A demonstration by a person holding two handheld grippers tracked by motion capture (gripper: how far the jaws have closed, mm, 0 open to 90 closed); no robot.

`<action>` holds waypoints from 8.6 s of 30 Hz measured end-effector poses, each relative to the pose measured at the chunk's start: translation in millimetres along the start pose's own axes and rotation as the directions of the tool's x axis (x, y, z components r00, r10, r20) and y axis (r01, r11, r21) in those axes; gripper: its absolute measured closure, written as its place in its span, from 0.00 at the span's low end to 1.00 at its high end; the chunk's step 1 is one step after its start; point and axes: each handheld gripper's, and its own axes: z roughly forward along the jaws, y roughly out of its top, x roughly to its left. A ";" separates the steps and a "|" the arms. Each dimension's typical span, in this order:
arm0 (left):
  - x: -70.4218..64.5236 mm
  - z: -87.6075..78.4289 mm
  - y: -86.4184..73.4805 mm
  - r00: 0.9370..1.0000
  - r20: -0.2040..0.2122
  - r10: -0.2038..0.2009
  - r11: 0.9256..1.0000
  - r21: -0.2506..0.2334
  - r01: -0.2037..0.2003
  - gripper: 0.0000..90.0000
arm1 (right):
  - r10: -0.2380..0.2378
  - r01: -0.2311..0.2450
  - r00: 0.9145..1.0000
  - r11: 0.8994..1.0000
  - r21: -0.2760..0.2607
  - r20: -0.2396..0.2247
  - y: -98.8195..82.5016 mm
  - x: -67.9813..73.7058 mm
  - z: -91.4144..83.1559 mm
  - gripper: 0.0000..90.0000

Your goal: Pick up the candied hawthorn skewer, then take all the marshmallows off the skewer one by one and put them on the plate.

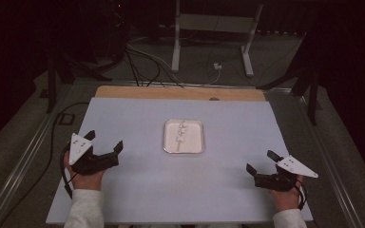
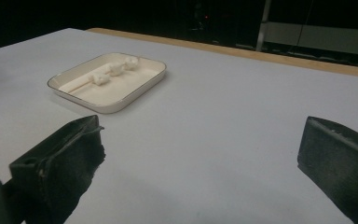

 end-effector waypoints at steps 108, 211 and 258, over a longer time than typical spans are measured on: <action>-133.6 185.0 -29.1 0.970 0.235 0.059 0.778 0.598 -0.192 0.89 | -0.029 0.029 0.999 1.000 0.008 -0.029 2.4 7.6 4.6 0.00; -69.1 63.2 -11.5 0.919 0.390 -0.054 0.952 0.298 -0.070 1.00 | 0.147 -0.136 0.958 0.989 0.062 -0.247 77.8 34.8 59.4 0.00; -84.7 56.8 -15.9 0.885 0.466 0.014 0.977 0.182 -0.112 1.00 | 0.392 -0.288 0.734 0.919 0.269 -0.554 108.6 92.9 165.8 0.67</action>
